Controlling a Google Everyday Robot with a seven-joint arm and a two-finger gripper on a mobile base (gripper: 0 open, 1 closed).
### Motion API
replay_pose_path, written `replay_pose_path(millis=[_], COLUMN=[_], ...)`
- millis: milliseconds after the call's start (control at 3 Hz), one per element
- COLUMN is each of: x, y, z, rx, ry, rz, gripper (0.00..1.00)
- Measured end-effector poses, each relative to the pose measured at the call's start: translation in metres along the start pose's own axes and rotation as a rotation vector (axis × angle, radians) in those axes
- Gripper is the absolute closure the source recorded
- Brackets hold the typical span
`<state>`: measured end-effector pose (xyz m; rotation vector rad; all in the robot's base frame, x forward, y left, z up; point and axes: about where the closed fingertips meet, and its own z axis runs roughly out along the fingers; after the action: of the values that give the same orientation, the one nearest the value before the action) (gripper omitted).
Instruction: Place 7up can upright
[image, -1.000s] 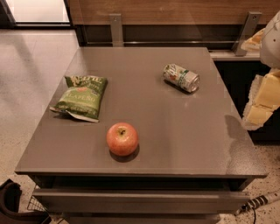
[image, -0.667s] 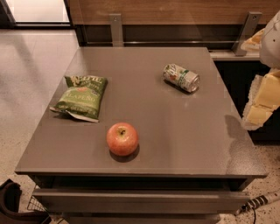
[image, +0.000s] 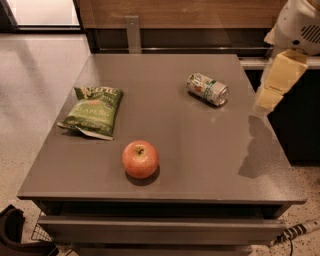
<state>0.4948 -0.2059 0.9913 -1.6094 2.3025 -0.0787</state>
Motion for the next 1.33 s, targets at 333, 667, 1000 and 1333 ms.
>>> replay_pose_path(millis=[333, 667, 1000, 1333], x=[-0.044, -0.066, -0.076, -0.075], y=[-0.046, -0.069, -0.088, -0.102], z=[0.027, 0.043, 0.067, 0.09], rx=[0.003, 0.025, 0.02, -0.005], ry=[0.05, 0.075, 0.111, 0.127], rz=[0.148, 0.251, 0.331, 0.388], gripper=[0.0, 0.0, 0.0, 0.0])
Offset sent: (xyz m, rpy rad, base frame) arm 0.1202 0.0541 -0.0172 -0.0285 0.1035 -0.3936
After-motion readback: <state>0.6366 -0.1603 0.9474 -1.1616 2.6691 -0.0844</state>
